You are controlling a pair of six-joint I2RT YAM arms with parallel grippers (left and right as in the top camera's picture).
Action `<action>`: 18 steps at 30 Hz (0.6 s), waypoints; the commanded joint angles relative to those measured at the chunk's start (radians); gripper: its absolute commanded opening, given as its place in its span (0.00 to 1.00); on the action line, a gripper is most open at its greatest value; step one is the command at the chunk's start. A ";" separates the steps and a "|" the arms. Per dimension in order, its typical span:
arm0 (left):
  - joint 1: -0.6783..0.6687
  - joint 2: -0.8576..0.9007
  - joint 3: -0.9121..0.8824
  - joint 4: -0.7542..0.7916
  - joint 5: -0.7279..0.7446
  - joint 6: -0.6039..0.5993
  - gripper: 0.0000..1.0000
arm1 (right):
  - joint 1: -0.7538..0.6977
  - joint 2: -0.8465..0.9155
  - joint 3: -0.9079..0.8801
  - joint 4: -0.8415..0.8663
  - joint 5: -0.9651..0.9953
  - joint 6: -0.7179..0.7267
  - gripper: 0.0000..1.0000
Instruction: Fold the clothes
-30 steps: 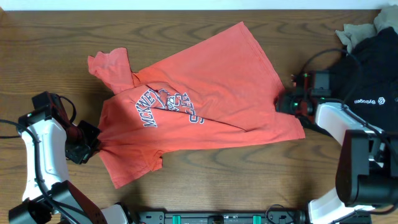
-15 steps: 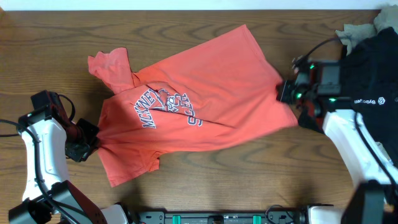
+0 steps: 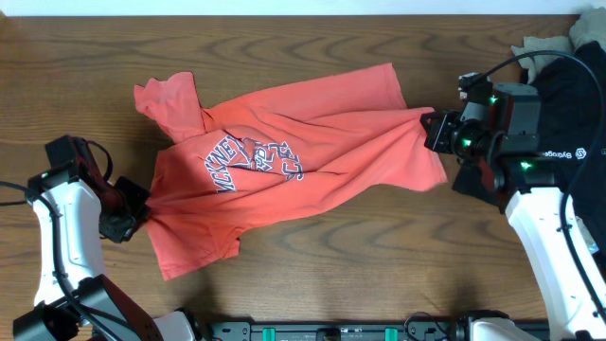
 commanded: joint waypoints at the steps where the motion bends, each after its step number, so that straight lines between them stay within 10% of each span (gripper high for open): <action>1: 0.006 -0.006 0.014 0.004 -0.020 0.009 0.06 | 0.006 -0.020 0.013 0.016 -0.054 0.046 0.01; 18: 0.006 -0.006 0.014 0.045 -0.020 0.009 0.06 | 0.061 0.370 0.013 0.387 0.120 0.078 0.01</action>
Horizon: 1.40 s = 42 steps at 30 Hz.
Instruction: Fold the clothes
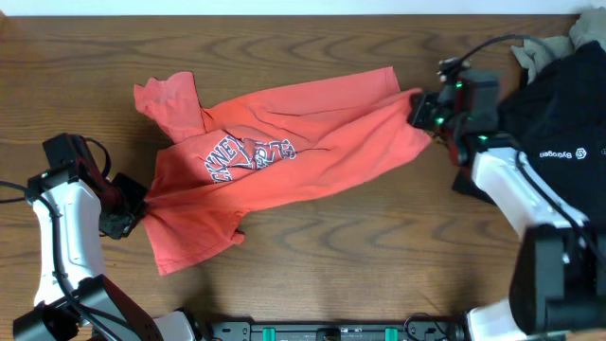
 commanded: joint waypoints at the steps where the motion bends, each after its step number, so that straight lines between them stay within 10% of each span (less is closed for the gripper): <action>1: 0.006 -0.006 0.014 0.003 -0.020 0.009 0.06 | 0.015 -0.011 0.011 -0.023 -0.054 0.035 0.01; 16: 0.006 -0.006 0.014 0.037 -0.020 0.008 0.06 | 0.006 -0.391 0.010 -0.584 -0.041 0.027 0.01; 27: 0.006 -0.006 0.014 0.049 -0.020 0.005 0.06 | 0.009 0.005 0.010 -0.119 -0.016 0.048 0.01; 31: 0.006 -0.006 0.014 0.052 -0.020 0.005 0.06 | 0.007 0.102 0.011 0.116 -0.023 0.084 0.21; 37: 0.006 -0.006 0.014 0.052 -0.020 0.005 0.07 | -0.011 0.084 0.011 -0.071 -0.051 0.032 0.99; 42: 0.006 -0.006 0.014 0.052 -0.020 0.005 0.07 | -0.056 0.032 0.011 -0.358 0.035 0.027 0.99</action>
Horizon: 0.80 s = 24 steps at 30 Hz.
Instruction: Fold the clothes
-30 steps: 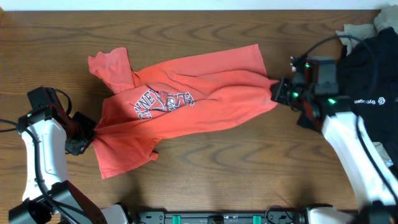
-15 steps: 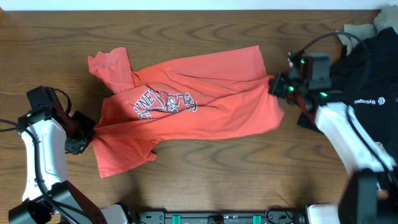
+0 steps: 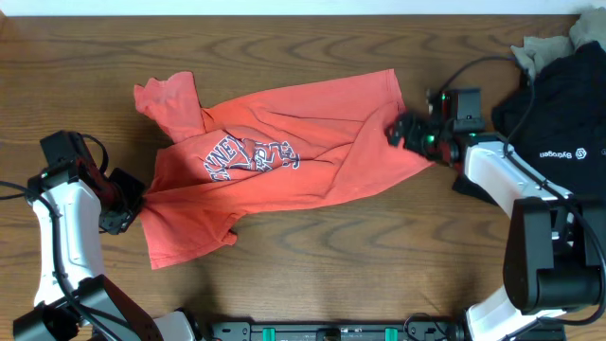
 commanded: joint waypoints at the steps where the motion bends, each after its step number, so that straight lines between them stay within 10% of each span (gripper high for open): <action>1: 0.006 -0.005 0.014 -0.002 -0.019 0.005 0.07 | -0.049 -0.066 0.005 -0.102 0.059 -0.016 0.99; 24: 0.005 -0.005 0.014 -0.002 -0.019 0.005 0.07 | -0.003 0.093 -0.017 -0.105 0.143 0.012 0.81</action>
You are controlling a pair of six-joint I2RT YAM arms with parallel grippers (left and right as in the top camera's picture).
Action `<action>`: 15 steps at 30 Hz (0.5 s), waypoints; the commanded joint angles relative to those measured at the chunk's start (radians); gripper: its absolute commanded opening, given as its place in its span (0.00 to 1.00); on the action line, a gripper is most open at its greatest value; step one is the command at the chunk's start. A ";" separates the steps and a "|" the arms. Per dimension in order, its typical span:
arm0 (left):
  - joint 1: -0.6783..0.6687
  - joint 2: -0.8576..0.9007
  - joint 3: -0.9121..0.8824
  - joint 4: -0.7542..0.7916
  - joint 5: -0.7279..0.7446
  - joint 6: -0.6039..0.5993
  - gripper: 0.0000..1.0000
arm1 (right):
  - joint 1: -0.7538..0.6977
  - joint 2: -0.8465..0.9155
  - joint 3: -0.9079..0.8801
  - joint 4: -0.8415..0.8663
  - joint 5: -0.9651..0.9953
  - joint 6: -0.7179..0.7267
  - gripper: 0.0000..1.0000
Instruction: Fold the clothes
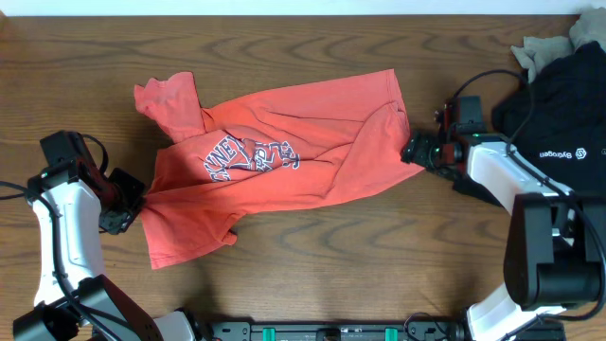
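Note:
An orange T-shirt [284,161] with a dark chest print lies spread and wrinkled across the wooden table [312,275], its collar end toward the left. My left gripper [133,206] is shut on the shirt's left edge, where the cloth bunches to a point. My right gripper [414,152] sits at the shirt's right hem corner, touching the cloth. Its fingers are too dark and small to show whether they pinch the fabric. A raised fold runs down the shirt near the right hem.
A black garment [559,123] with white lettering lies heaped at the right edge, behind my right arm. A beige cloth [544,45] sits at the top right corner. A dark rail runs along the table's front edge.
My right gripper has gone from on top of the shirt near the hem to down and right at the hem corner. The shirt and my left gripper have barely moved.
At first both grippers held opposite ends of the shirt, with the right end stretched out. The right gripper then stood further back and left, then lay over the cloth with a fold pushed up beside it. Now it is back at the hem corner and the fold remains.

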 commanded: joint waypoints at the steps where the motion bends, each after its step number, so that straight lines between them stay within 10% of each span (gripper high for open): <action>1: 0.005 -0.005 0.014 -0.003 -0.019 0.005 0.07 | 0.008 0.073 -0.011 -0.012 0.019 0.020 0.77; 8: 0.005 -0.005 0.014 -0.003 -0.019 0.001 0.07 | 0.008 0.069 -0.011 -0.016 -0.001 0.027 0.24; 15: 0.005 -0.005 0.014 -0.003 -0.019 0.001 0.07 | 0.008 0.035 -0.010 -0.034 -0.012 0.026 0.01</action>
